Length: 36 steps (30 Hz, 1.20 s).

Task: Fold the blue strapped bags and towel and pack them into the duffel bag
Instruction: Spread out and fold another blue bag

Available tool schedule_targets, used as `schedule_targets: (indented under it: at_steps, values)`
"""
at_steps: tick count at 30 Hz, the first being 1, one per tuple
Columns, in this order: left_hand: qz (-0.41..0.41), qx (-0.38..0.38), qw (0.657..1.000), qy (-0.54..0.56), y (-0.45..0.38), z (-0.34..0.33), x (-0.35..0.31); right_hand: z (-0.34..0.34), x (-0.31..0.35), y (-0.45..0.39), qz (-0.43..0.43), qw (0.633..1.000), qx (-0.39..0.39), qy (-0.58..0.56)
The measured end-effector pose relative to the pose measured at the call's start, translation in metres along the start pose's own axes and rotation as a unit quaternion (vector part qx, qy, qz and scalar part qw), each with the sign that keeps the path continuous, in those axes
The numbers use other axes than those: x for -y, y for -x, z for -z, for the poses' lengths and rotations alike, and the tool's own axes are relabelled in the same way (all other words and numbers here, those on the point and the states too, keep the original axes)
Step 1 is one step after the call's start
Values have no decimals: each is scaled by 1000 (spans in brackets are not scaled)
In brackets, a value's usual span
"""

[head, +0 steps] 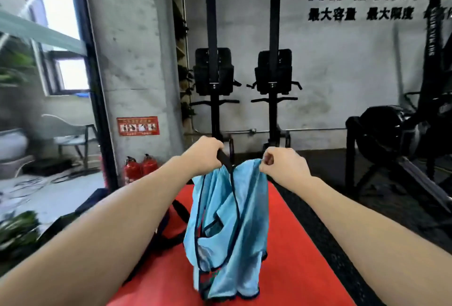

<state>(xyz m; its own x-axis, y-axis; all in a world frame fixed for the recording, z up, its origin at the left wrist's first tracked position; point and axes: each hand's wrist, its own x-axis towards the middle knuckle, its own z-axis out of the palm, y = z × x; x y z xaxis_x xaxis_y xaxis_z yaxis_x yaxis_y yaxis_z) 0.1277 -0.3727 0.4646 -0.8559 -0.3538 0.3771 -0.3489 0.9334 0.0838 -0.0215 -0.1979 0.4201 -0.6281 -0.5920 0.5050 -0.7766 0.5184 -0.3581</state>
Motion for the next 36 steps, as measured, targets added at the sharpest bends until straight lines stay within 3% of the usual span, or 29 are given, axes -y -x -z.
schedule_targets:
  at_steps: [6,10,17,20,23,25,29,33,36]
  values:
    - [70,126,987,66,52,-131,65,-136,-25,61,-45,987,151,-15]
    - [99,182,968,144,92,-185,76,-179,-42,99,-70,978,184,-69]
    - [119,73,961,237,161,-238,59,-212,-47,134,-55,964,199,-169]
    - [83,168,971,150,170,-252,55,-214,-37,129,-49,956,198,-208]
    - [46,203,974,95,158,-255,62,-218,-36,127,-19,950,236,-204]
    - [22,203,976,73,147,-257,76,-217,-37,127,-6,945,248,-214]
    - [50,187,975,107,129,-256,110,-221,-40,122,-8,937,235,-259]
    - [107,95,979,141,115,-247,141,-221,-43,116,-21,923,222,-312]
    - [156,46,982,94,114,-246,161,-217,-47,110,-17,940,195,-279]
